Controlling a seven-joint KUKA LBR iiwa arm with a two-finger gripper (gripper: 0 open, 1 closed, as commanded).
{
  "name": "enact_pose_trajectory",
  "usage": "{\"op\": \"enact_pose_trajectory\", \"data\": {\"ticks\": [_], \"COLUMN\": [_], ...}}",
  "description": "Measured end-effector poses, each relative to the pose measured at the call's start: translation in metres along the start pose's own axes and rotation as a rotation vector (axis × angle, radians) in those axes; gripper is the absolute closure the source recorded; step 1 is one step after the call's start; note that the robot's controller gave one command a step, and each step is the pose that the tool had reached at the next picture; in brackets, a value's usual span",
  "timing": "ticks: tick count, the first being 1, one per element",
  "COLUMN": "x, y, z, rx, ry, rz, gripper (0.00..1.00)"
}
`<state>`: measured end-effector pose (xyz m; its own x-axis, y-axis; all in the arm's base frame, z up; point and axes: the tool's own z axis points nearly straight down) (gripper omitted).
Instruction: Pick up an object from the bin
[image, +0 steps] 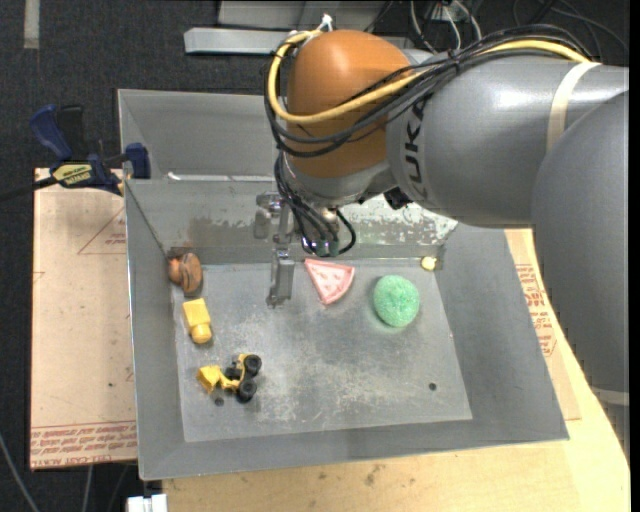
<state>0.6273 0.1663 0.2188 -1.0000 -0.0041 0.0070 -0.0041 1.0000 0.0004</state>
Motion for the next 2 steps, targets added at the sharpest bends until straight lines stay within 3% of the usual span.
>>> {"op": "enact_pose_trajectory", "data": {"ticks": [1, 2], "x": [-0.002, 0.027], "y": [-0.001, 0.008], "z": [-0.005, 0.04], "rx": [-0.001, 0.0], "ry": [-0.008, -0.01], "rz": [0.003, -0.111], "gripper": [0.0, 0.0]}}
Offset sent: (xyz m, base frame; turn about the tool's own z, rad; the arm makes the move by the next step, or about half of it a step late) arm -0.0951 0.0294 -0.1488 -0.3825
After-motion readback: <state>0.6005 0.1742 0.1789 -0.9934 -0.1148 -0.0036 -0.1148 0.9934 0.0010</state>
